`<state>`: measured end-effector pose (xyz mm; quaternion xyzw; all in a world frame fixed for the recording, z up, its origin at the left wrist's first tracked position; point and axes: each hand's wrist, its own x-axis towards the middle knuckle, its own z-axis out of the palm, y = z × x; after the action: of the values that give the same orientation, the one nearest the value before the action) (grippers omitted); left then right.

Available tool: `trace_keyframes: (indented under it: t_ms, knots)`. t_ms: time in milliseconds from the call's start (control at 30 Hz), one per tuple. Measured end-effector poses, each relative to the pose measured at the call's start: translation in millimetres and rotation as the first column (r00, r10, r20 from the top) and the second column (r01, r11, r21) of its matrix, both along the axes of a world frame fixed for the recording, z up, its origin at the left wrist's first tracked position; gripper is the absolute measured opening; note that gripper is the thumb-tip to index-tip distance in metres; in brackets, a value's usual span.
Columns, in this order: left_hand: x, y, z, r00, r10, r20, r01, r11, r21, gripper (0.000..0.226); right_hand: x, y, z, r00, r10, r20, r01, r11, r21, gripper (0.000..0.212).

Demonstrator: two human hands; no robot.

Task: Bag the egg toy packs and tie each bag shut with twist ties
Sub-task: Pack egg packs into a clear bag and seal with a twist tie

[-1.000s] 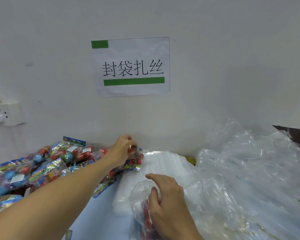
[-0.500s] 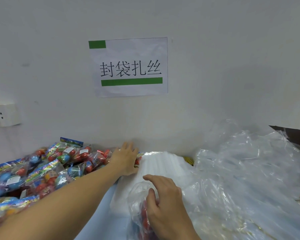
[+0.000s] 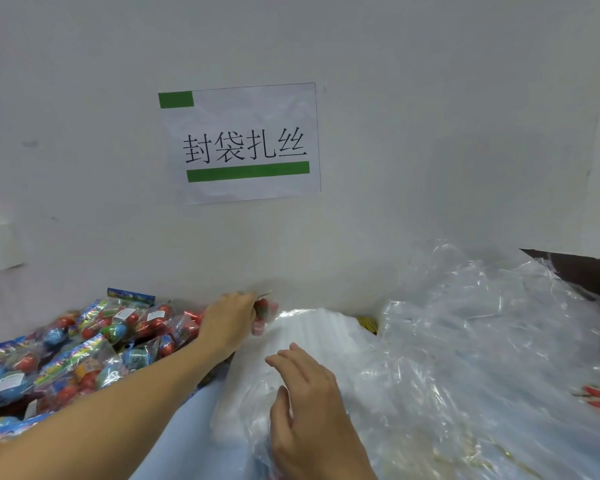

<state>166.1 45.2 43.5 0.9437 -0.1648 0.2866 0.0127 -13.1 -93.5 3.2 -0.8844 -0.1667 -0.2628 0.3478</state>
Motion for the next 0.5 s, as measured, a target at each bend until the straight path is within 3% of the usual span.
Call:
trace_keyframes:
  t_ms: [167, 300, 433, 500]
  knots:
    - [-35.6, -13.3, 31.2, 0.998, -0.035, 0.055, 0.056, 0.893, -0.446, 0.022, -5.1, 4.2, 2.9, 0.999, -0.036, 0.006, 0.036, 0.999, -0.020, 0.064]
    - [-77.4, -17.6, 41.1, 1.000, -0.005, -0.001, 0.002, 0.658, -0.753, 0.026, -12.3, 8.3, 7.1, 0.994, -0.090, 0.055, 0.089, 0.996, 0.012, 0.064]
    - [-129.1, -13.4, 27.4, 0.997, -0.010, -0.072, -0.059, 0.462, -0.885, 0.025, -19.5, 7.3, 10.5, 0.974, -0.122, 0.191, 0.116, 0.992, 0.044, 0.073]
    - [-150.7, -13.2, 18.5, 0.996, -0.030, -0.082, -0.064, 0.392, -0.918, 0.022, -21.2, 6.4, 14.8, 0.982, -0.095, 0.164, 0.099, 0.995, -0.016, 0.084]
